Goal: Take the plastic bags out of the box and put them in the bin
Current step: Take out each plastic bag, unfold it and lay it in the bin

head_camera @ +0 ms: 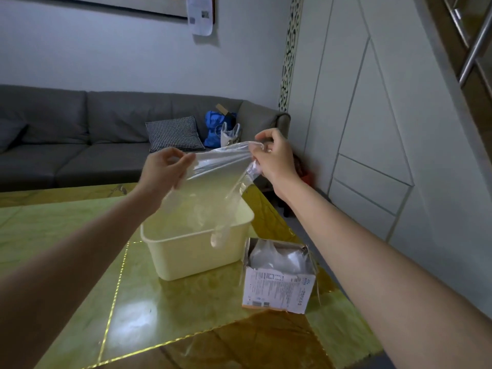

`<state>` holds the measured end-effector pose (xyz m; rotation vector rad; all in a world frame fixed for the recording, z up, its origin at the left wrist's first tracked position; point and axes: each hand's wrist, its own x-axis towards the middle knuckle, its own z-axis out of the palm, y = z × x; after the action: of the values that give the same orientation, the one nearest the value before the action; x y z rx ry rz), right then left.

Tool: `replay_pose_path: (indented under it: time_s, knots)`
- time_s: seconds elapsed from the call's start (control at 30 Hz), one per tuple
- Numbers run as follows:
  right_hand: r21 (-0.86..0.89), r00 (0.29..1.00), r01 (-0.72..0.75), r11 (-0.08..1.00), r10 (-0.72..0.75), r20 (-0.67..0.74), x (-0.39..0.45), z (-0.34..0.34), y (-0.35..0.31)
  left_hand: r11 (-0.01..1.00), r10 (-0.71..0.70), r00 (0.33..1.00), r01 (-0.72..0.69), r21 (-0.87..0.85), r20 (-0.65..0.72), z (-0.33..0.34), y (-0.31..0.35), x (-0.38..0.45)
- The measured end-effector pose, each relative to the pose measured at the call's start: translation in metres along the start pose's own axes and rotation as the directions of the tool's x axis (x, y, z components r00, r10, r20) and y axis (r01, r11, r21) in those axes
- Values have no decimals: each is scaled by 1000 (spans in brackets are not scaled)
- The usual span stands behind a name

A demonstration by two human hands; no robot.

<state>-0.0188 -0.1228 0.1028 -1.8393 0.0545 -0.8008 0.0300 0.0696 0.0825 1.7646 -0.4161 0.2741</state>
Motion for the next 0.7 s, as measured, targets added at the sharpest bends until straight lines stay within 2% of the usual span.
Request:
replay_pose_path:
  time_s: [0.07,0.13,0.17,0.23,0.27,0.3,0.33,0.4,0.43,0.47,0.53,0.6,0.63,0.7]
  knots:
    - [-87,997,82,993,-82,13,7,17,5,971,114,993,-104,215,-35,-18,-8,13]
    - [-181,990,127,975,-115,76,12,32,20,914,148,987,-116,389,-54,-32,-23,22]
    - [-227,988,124,966,-99,117,13,39,29,875,126,990,-80,478,-65,-38,-33,27]
    - [-340,980,114,933,-50,193,16,56,54,702,5,993,78,708,-114,-46,-52,35]
    - [-402,971,124,907,-28,236,16,61,65,607,-46,989,138,783,-139,-47,-60,37]
    - [-455,959,138,880,-4,283,18,69,75,554,-65,988,151,818,-138,-46,-67,40]
    - [-499,945,157,852,16,326,19,75,82,549,-47,994,110,828,-101,-43,-71,42]
    - [-566,909,219,795,46,415,21,85,92,572,35,991,-128,810,133,-29,-78,42]
    - [-590,885,259,765,57,462,21,89,96,585,27,954,-257,769,298,-20,-79,39]
    - [-610,859,296,735,75,507,20,92,98,592,-41,894,-338,732,446,-11,-82,35]
    - [-638,802,342,690,139,580,18,96,104,518,-298,739,-407,753,604,7,-91,26]
    - [-653,751,319,687,236,617,16,96,108,379,-519,626,-442,813,582,18,-109,25]
    - [-658,725,305,688,281,629,16,95,110,359,-579,591,-434,826,562,22,-117,26]
    - [-670,691,273,691,343,636,18,93,109,386,-635,553,-377,842,539,23,-128,29]
